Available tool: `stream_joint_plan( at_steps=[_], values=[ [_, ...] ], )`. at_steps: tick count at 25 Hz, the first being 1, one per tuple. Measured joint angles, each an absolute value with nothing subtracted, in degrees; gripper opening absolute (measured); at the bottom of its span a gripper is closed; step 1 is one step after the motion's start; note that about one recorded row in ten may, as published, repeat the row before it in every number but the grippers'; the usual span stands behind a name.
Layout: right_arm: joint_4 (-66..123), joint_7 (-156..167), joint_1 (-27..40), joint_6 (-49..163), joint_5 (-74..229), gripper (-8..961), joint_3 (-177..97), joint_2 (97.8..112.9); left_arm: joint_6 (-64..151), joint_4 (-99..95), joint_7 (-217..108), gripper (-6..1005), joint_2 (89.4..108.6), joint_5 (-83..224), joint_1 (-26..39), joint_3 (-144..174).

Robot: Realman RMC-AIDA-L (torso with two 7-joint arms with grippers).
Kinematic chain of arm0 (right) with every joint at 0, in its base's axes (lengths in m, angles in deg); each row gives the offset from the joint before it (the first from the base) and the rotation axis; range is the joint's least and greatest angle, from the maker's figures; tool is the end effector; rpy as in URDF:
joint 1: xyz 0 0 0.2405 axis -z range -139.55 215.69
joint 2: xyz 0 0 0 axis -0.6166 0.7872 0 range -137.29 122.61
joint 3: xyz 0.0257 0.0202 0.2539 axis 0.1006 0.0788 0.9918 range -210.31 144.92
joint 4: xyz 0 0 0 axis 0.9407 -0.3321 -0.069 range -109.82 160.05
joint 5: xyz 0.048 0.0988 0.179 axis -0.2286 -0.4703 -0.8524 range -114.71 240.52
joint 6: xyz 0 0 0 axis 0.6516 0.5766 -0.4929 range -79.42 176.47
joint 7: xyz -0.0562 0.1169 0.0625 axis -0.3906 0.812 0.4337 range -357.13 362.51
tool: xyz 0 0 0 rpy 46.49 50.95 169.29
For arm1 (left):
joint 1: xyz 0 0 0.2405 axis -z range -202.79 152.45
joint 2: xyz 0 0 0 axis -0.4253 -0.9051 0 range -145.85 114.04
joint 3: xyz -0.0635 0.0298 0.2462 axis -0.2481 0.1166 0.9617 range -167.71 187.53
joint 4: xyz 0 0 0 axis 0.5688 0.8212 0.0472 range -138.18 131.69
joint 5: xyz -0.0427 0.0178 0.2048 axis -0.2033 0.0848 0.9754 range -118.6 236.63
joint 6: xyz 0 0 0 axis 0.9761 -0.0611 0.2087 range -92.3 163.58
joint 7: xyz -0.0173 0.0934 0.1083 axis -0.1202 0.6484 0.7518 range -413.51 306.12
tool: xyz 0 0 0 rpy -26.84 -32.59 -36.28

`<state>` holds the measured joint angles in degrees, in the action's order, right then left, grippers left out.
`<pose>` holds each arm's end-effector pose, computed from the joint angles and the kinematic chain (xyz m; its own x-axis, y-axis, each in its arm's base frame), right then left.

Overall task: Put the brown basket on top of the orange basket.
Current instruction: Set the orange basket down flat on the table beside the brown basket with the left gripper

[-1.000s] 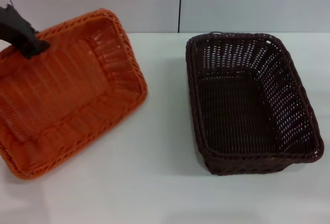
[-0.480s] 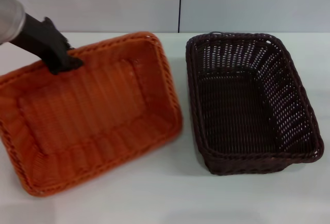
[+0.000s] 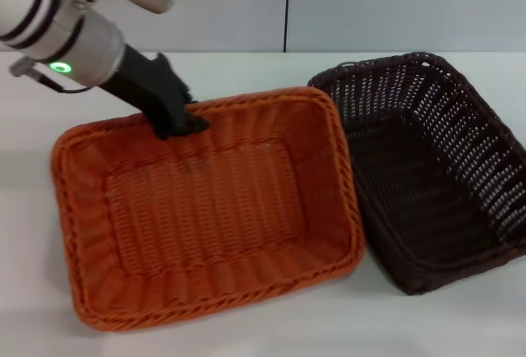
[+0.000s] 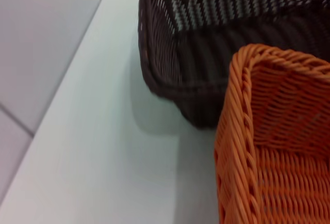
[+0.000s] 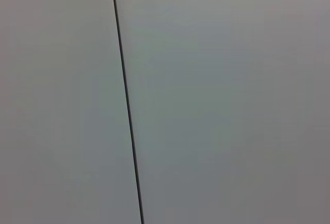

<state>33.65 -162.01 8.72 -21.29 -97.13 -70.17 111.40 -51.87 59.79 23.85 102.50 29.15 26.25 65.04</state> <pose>0.3535 0.3554 0.0926 0.6343 0.2948 -0.7147 -0.7730 0.2252 -0.5931 -0.1416 0.4222 0.0359 0.9658 0.1090 -0.2353 0.0258 -0.9433 -0.3311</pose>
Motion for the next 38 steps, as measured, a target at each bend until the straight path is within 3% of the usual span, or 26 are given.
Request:
stream_joint_plan(
  at_steps=[29,33,38],
  values=[
    [33.5,-162.0,9.4,-21.3,-97.5,672,-70.1,111.4,-43.4,58.2,23.8,259,102.67,19.9,24.3,71.9],
    [33.7,-162.0,9.4,-21.4,-97.5,672,-70.1,111.4,-43.4,59.2,24.1,509,102.66,19.2,24.1,72.2],
    [33.7,-162.0,9.3,-21.3,-97.5,672,-70.0,111.4,-43.5,62.2,24.1,657,102.55,17.8,22.8,72.2]
  ],
)
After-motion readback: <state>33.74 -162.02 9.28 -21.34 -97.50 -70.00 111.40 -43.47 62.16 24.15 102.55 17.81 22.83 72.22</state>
